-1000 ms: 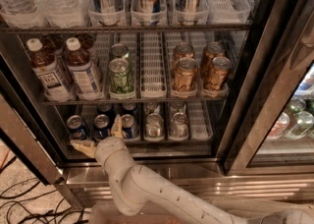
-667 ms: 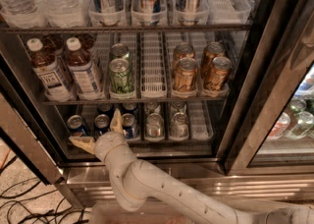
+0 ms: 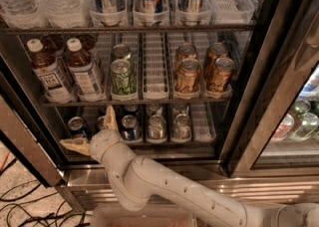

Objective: Pick pepsi can from bottom shelf of fridge

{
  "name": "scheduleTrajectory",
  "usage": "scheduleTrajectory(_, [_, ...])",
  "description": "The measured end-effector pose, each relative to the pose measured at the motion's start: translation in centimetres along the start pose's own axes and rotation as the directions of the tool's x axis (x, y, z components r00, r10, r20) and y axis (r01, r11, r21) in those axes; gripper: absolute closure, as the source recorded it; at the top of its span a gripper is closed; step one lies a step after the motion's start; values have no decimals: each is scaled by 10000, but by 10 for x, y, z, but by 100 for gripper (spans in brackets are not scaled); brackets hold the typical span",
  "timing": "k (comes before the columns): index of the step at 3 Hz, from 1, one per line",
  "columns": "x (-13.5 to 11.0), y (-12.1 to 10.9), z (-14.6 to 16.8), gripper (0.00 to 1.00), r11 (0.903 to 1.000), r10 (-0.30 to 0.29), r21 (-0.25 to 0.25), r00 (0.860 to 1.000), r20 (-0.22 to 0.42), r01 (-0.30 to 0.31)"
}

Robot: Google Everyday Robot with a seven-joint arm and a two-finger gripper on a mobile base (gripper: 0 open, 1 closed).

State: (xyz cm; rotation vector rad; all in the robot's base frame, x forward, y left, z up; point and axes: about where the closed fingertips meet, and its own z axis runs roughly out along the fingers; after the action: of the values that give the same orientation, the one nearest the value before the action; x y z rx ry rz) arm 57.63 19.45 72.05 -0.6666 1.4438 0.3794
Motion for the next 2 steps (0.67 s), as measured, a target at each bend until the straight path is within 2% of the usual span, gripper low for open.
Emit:
scheduleTrajectory(1, [18, 33, -16, 0, 9950, 585, -803, 9982, -141, -595])
scheduleTrajectory(2, [39, 64, -34, 0, 9835, 816, -1567, 9947, -620, -904])
